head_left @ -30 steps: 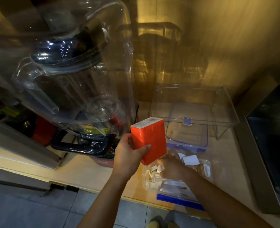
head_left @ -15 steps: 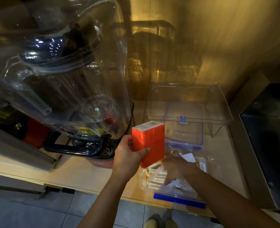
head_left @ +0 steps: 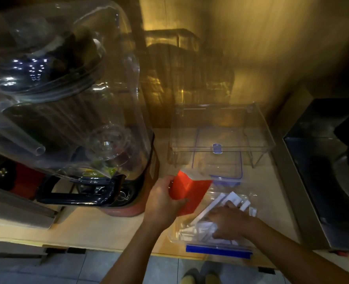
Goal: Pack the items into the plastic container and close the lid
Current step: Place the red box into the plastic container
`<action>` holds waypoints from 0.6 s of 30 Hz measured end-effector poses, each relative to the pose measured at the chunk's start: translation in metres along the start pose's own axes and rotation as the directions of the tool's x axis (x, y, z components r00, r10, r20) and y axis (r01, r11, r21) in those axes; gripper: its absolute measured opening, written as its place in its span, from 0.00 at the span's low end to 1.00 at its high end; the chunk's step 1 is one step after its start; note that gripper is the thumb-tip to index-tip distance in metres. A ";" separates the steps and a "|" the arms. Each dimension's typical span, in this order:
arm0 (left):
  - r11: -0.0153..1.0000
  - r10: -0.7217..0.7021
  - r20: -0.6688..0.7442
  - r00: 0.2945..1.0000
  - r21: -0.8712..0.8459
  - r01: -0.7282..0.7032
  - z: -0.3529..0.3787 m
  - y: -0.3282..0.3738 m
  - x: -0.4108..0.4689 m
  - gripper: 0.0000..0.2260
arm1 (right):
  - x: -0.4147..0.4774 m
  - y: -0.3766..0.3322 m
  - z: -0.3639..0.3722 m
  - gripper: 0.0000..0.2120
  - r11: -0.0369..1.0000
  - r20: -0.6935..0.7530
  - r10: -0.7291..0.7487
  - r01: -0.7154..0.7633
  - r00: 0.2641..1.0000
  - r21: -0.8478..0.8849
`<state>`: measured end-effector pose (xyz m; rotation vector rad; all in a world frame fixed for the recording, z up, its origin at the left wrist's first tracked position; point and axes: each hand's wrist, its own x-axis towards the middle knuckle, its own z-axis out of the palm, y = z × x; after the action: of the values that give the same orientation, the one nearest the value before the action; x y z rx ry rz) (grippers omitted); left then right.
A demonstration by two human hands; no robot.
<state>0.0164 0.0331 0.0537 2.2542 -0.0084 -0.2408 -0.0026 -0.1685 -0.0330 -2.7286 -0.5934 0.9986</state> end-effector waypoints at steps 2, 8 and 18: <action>0.993 0.066 0.048 0.997 0.092 -0.070 0.005 0.003 0.005 0.24 | -0.007 0.002 0.004 0.25 0.997 -0.017 0.053 -0.052 0.998 0.062; 0.898 0.120 0.222 0.968 0.391 -0.201 0.027 0.009 0.018 0.25 | -0.009 0.004 0.014 0.26 0.999 -0.158 0.045 -0.049 0.986 -0.017; 0.772 0.200 0.170 0.965 0.578 -0.262 0.055 -0.003 0.028 0.23 | 0.007 0.019 0.007 0.43 0.983 -0.135 0.020 -0.044 0.991 -0.176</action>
<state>0.0336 -0.0092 0.0122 2.8369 -0.4806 -0.2384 0.0032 -0.1823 -0.0478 -2.9413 -0.6465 0.7973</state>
